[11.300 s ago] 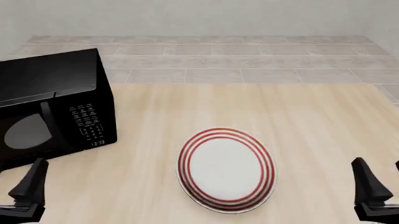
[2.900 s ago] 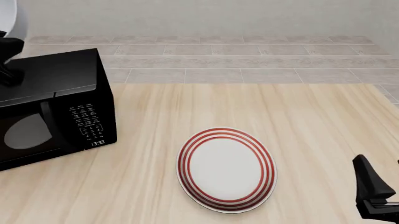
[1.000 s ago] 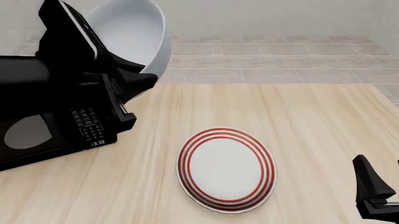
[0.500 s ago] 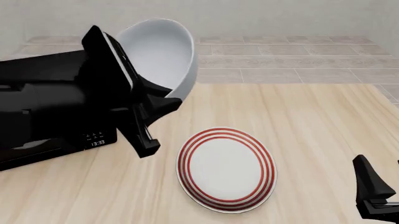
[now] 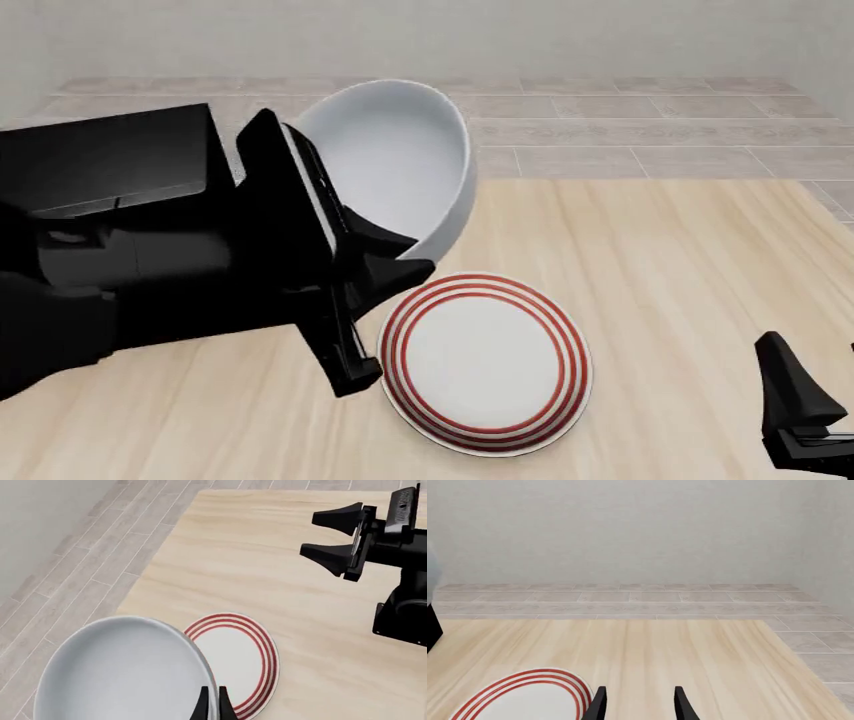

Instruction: Pick up the white bowl and put it on the plate.

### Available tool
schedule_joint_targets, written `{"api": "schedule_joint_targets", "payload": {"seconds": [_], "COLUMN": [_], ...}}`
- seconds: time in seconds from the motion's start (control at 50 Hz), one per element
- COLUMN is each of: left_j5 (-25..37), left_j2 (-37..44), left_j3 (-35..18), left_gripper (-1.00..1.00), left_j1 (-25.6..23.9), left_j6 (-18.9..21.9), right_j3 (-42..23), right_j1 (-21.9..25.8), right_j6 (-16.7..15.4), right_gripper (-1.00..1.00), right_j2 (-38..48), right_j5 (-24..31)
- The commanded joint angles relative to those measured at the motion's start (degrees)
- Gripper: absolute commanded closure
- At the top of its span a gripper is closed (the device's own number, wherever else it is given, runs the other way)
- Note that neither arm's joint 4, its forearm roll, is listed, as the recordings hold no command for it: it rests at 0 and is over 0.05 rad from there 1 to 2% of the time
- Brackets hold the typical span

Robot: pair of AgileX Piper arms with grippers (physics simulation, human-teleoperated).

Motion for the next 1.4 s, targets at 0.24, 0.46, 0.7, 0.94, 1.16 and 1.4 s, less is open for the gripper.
{"api": "schedule_joint_targets", "payload": {"seconds": [0.24, 0.46, 0.7, 0.94, 1.16, 1.4], "left_j5": [-4.13, -4.95, -5.82, -6.38, -8.89, -10.95], "left_j2": [2.03, 3.49, 4.39, 5.19, 6.41, 8.42], "left_j3": [1.43, 2.33, 2.72, 2.38, 3.85, 4.48], "left_gripper": [1.0, 1.0, 1.0, 1.0, 1.0, 1.0], "left_j1": [-4.34, -5.24, -6.23, -6.52, -7.43, -8.09], "left_j6": [-1.8, -1.91, -1.96, -2.85, -3.92, -5.12], "right_j3": [0.54, 0.54, 0.54, 0.54, 0.54, 0.54], "right_j1": [-0.02, -0.02, -0.03, -0.03, -0.02, -0.03], "right_j6": [-0.05, -0.07, -0.05, -0.06, -0.05, -0.05], "right_gripper": [-1.0, -1.0, -1.0, -1.0, -1.0, -1.0], "right_j2": [0.17, 0.14, 0.15, 0.17, 0.15, 0.15], "right_j5": [-0.66, -0.65, -0.65, -0.66, -0.65, -0.65]}}
